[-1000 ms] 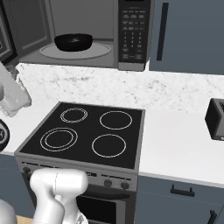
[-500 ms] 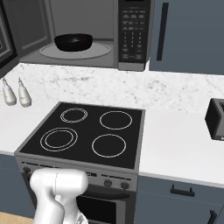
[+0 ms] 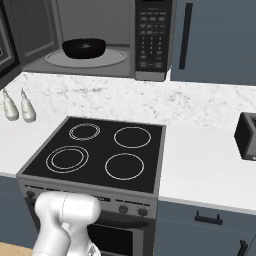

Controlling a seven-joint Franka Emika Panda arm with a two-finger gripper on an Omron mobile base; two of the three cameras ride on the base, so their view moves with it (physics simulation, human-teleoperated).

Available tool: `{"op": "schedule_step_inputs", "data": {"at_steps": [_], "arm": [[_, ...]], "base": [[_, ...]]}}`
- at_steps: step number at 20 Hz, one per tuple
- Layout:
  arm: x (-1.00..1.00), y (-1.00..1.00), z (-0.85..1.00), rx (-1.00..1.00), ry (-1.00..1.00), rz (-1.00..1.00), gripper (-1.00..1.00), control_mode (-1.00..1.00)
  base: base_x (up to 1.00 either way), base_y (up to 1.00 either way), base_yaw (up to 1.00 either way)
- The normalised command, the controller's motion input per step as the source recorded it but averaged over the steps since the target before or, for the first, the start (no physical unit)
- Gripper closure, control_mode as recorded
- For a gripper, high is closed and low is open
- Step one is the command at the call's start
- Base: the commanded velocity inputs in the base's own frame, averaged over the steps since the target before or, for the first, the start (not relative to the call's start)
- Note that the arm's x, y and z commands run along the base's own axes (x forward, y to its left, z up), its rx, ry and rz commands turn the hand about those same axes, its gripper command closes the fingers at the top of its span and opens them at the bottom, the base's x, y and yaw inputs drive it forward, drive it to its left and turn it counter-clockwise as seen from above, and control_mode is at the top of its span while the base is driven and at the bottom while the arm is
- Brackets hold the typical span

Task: Open the microwave, place the bowl with waffle inside the microwave, then close the microwave door and turn it on.

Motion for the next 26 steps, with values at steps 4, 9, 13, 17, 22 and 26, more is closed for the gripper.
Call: {"op": "schedule_step_inputs", "data": {"at_steps": [4,9,13,17,22,26], "arm": [[0.18,0.99,-0.41,-0.19,0.12,-0.17,1.0,-1.0],[0.99,1.0,-0.76,-0.2,0.39,-0.27,1.0,-1.0],[1.0,0.77,-0.43,-0.17,0.2,-0.3,1.0,-1.0],[0.73,0.05,0.24,-0.14,0.0,-0.3,1.0,-1.0],[0.22,-0.51,0.42,-0.07,0.04,-0.18,1.0,-1.0],[0.0,-0.99,0.25,-0.04,0.06,-0.1,1.0,-1.0]], "base": [[0.0,0.0,0.0],[0.0,0.0,0.0],[0.0,0.0,0.0],[0.0,0.0,0.0],[0.0,0.0,0.0],[0.0,0.0,0.0]]}}
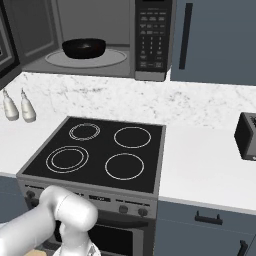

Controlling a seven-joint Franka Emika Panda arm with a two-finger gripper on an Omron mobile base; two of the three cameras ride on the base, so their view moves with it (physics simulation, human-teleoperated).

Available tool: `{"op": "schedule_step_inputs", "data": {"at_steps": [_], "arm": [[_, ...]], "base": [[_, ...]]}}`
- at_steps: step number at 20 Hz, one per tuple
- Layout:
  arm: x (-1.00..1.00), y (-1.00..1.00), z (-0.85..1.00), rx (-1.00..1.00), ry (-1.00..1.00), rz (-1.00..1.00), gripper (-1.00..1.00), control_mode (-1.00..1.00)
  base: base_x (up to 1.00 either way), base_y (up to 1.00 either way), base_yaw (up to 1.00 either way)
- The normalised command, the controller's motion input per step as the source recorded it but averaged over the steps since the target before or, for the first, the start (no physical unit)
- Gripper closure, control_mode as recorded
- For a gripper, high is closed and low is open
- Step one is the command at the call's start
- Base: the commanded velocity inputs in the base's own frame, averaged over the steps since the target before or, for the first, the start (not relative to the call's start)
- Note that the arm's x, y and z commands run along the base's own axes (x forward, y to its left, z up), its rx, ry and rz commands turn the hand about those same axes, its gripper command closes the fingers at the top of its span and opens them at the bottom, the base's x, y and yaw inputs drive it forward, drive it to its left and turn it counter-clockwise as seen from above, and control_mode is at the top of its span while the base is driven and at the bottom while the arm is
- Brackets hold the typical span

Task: Open the microwave, place the bowl with waffle inside the microwave, then close the microwave door and turn it on.

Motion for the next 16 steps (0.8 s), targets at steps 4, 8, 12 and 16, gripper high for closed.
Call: {"op": "schedule_step_inputs", "data": {"at_steps": [4,8,12,16], "arm": [[0.0,-1.0,0.01,-0.02,0.04,-0.1,1.0,-1.0],[0.12,-1.0,0.0,-0.02,0.0,-0.05,1.0,-1.0],[0.87,-0.99,0.03,0.0,0.0,0.01,1.0,-1.0],[1.0,-0.83,0.39,0.02,-0.06,0.14,1.0,-1.0]], "base": [[0.0,0.0,0.0],[0.0,0.0,0.0],[0.0,0.0,0.0],[0.0,0.0,0.0]]}}
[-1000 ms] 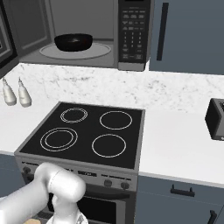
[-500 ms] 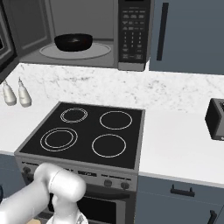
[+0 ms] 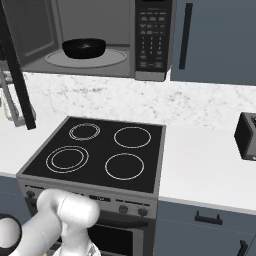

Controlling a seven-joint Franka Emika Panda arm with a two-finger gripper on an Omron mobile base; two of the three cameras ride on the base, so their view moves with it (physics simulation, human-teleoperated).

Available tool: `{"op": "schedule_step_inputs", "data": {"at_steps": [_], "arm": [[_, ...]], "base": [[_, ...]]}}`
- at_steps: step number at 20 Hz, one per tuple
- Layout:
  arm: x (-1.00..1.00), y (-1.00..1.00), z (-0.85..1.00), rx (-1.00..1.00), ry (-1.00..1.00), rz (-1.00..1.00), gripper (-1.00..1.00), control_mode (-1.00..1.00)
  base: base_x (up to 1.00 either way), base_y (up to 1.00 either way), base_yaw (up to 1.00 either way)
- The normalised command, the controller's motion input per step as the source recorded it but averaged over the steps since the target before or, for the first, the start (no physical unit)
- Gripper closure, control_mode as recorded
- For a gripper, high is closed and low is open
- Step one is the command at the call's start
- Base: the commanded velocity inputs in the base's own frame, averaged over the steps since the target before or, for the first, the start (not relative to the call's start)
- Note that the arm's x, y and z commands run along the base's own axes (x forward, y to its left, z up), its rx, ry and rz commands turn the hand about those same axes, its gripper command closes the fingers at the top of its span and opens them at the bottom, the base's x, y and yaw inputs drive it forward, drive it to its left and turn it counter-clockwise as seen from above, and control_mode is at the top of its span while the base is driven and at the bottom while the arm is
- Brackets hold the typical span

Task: Open the microwave, place the bowl with waffle inside the microwave, then close the microwave door and turn it on.

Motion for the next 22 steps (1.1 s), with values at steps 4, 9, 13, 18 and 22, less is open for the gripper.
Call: {"op": "schedule_step_inputs", "data": {"at_steps": [4,9,13,18,22], "arm": [[1.0,-0.73,0.58,0.04,-0.11,0.23,1.0,-1.0],[1.0,-0.34,0.4,0.25,0.02,0.47,1.0,-1.0],[1.0,-0.02,0.0,0.25,0.1,0.6,1.0,-1.0],[1.0,-0.01,0.0,0.16,0.13,0.23,1.0,-1.0],[1.0,-0.01,-0.1,0.1,0.0,0.15,1.0,-1.0]], "base": [[0.0,0.0,0.0],[0.0,0.0,0.0],[0.0,0.0,0.0],[0.0,0.0,0.0],[0.0,0.0,0.0]]}}
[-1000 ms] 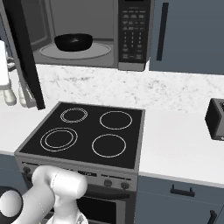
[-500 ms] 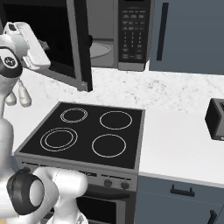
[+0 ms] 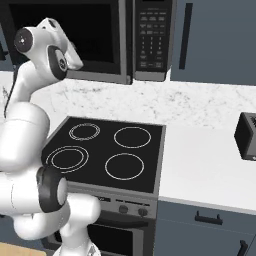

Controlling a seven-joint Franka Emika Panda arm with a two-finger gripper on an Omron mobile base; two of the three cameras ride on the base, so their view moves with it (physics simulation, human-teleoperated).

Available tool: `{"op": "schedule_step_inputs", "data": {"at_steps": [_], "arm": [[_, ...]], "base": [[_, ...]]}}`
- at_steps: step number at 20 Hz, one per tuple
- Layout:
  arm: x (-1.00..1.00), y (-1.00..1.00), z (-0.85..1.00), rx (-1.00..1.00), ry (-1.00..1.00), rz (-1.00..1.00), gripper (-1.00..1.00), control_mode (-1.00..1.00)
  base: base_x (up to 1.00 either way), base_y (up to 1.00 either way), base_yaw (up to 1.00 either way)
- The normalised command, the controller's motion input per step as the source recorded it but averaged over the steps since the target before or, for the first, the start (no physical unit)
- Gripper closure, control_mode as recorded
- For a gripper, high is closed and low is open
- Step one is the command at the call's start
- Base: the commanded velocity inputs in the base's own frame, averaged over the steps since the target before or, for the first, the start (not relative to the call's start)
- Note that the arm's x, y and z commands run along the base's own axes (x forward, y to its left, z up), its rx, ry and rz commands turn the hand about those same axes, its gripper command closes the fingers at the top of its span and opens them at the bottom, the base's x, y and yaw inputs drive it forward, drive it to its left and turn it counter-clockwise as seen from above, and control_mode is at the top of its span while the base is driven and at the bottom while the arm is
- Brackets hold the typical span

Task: Open the microwave, place the bowl with waffle inside the microwave, then close the microwave door and turn it on.

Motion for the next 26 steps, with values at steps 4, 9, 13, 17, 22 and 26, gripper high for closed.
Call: {"op": "schedule_step_inputs", "data": {"at_steps": [4,9,13,17,22,26], "arm": [[1.0,-0.02,0.0,0.12,-0.01,0.18,1.0,-1.0],[1.0,-0.01,-0.23,0.12,0.0,0.16,1.0,-1.0],[0.89,-0.06,-0.32,0.1,0.0,0.1,1.0,-1.0],[-0.63,-0.4,0.02,0.07,0.01,0.07,1.0,-1.0],[-1.0,-0.67,0.2,0.12,0.0,0.07,1.0,-1.0],[-0.95,-0.81,-0.01,0.23,0.15,0.04,1.0,-1.0]], "base": [[0.0,0.0,0.0],[0.0,0.0,0.0],[0.0,0.0,0.0],[0.0,0.0,0.0],[0.0,0.0,0.0],[0.0,0.0,0.0]]}}
